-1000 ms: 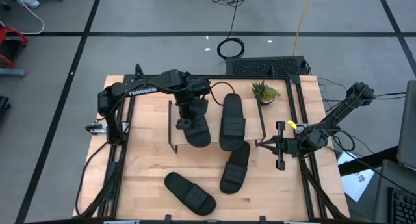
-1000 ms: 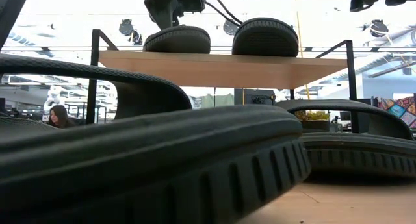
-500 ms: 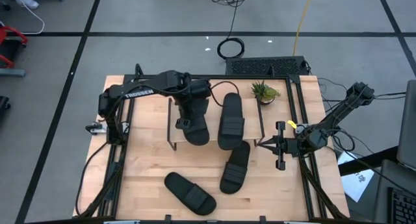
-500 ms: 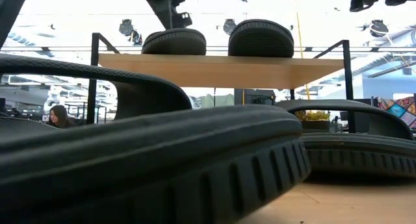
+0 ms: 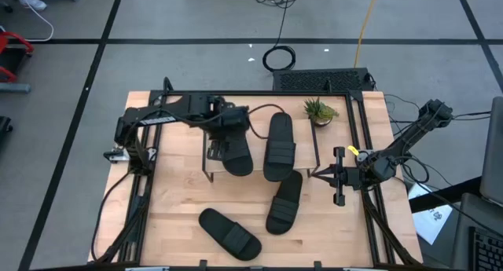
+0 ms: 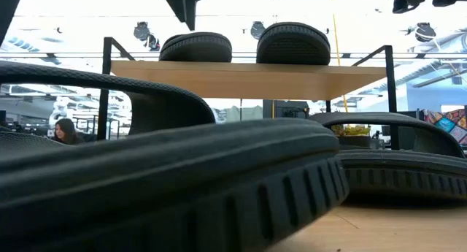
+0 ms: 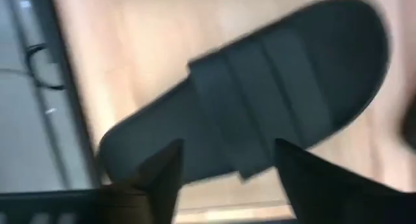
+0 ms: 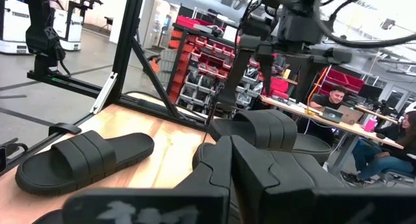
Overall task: Pick and place slides into the shelf
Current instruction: Adjust the shelf
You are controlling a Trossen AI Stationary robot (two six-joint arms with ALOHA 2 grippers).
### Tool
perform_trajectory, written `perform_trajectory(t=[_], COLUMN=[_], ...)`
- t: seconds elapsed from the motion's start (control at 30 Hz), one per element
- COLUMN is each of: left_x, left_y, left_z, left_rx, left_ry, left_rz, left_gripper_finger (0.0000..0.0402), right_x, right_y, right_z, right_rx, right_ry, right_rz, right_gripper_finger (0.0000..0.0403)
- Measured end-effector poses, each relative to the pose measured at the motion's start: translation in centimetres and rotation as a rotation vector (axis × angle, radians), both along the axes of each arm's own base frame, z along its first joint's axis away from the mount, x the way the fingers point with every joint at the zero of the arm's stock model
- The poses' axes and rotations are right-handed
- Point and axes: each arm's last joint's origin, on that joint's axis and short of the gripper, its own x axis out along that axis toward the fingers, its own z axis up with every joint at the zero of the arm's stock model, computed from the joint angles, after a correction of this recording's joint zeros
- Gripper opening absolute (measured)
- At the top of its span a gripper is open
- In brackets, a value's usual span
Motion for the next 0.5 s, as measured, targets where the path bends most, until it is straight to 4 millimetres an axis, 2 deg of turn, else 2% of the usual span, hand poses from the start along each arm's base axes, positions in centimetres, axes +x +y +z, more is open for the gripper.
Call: perform_trajectory(t=[0.1, 0.23, 0.37, 0.5], left_x=[-0.7, -2.6, -6.4, -9.8], left_y=[-0.4, 0.6, 1.9, 2.2], left_z=[0.4, 1.0, 0.9, -0.9], left_rx=[0.116, 0.261, 0.327, 0.289], left_ry=[-0.034, -0.143, -0.238, -0.377], left_rz=[0.029, 0.191, 0.413, 0.507], left_gripper_finger=[0.0136, 0.0022, 0.0017, 0.0007], right_x=[0.0, 0.0, 0.0, 0.0], right_y=[0.0, 0.0, 0.0, 0.0], right_z=[0.0, 0.0, 0.0, 0.1], right_rx=[-0.003, -0.006, -0.006, -0.002], right_ry=[0.0, 0.001, 0.001, -0.004], right_rz=[0.0, 0.0, 0.0, 0.0], right_gripper_finger=[0.0, 0.0, 0.0, 0.0])
